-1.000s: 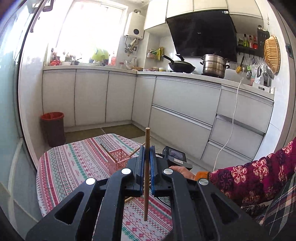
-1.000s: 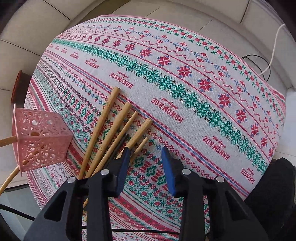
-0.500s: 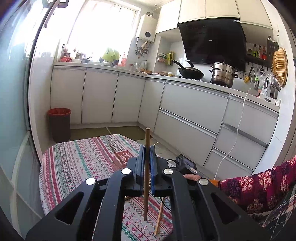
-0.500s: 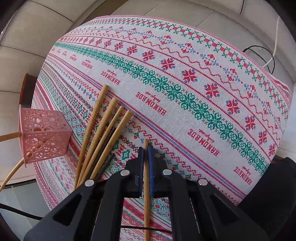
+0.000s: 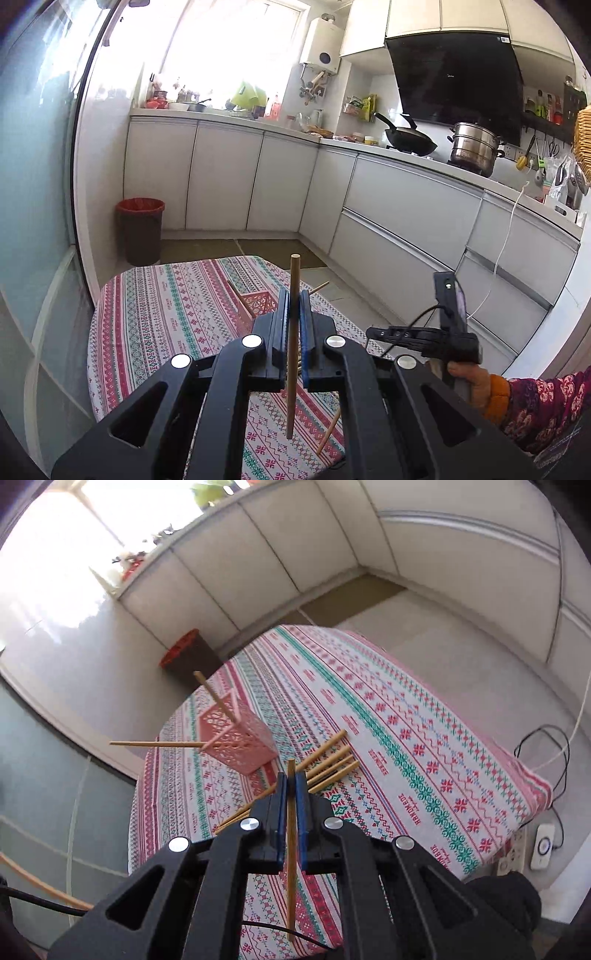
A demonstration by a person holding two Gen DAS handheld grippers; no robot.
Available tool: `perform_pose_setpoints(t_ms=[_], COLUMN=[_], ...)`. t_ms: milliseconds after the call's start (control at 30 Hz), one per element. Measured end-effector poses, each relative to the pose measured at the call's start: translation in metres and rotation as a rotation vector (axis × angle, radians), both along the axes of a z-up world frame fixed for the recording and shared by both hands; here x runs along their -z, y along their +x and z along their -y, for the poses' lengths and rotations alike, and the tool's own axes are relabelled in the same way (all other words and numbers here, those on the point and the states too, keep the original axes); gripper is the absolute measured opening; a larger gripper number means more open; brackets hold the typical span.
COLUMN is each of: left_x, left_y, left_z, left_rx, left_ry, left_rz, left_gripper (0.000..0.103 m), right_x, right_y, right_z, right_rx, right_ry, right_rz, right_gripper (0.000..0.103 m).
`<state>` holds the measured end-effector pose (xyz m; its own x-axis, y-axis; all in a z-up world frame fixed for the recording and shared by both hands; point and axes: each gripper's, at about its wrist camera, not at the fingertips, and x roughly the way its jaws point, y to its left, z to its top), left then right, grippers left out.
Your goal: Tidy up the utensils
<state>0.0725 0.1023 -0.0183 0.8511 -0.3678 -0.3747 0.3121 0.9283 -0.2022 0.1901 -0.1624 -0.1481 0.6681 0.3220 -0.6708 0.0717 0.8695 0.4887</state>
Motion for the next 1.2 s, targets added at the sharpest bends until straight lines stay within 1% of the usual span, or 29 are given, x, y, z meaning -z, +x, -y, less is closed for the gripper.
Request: perform_pose_setpoints(t_ms=[33, 100, 233, 333, 467, 567, 667, 767, 900, 967, 1067, 1200], left_x=[-0.002, -0.006, -0.016, -0.024, -0.036, -0.044, -0.050, -0.056, -0.062, -0.064, -0.066, -0.060], left_y=[0.000, 0.002, 0.009, 0.018, 0.030, 0.043, 0.061, 0.080, 0.101, 0.114, 0.135, 0.164], left_z=[0.002, 0.006, 0.015, 0.020, 0.026, 0.031, 0.034, 0.036, 0.040, 0.040, 0.040, 0.037], left_rx=[-0.006, -0.017, -0.034, -0.057, -0.068, -0.081, -0.103, -0.120, -0.141, -0.155, -0.189, -0.235], left_ry=[0.001, 0.001, 0.002, 0.002, 0.005, 0.009, 0.005, -0.003, -0.001, -0.005, -0.013, -0.031], left_rz=[-0.002, -0.006, -0.014, -0.012, 0.004, 0.020, 0.029, 0.031, 0.050, 0.058, 0.064, 0.069], left_gripper=[0.005, 0.005, 0.005, 0.005, 0.005, 0.005, 0.005, 0.005, 0.005, 0.005, 0.005, 0.005], right_x=[-0.008, -0.024, -0.055, -0.079, -0.112, -0.140, -0.161, -0.186, -0.215, -0.225, -0.231, -0.218], right_y=[0.002, -0.007, -0.021, -0.026, -0.030, -0.026, -0.020, -0.013, -0.002, 0.006, 0.028, 0.055], right_z=[-0.005, -0.005, -0.001, 0.008, 0.021, 0.031, 0.041, 0.046, 0.040, 0.035, 0.027, 0.018], right_rx=[-0.015, -0.043, -0.061, -0.064, -0.056, -0.056, -0.059, -0.061, -0.056, -0.049, -0.043, -0.040], right_ry=[-0.015, -0.042, -0.083, -0.076, -0.081, -0.068, -0.025, 0.017, 0.027, 0.007, -0.016, -0.029], right_rz=[0.029, 0.088, 0.181, 0.221, 0.304, 0.350, 0.375, 0.419, 0.491, 0.533, 0.555, 0.547], right_gripper=[0.005, 0.005, 0.005, 0.005, 0.005, 0.005, 0.005, 0.005, 0.005, 0.005, 0.005, 0.005])
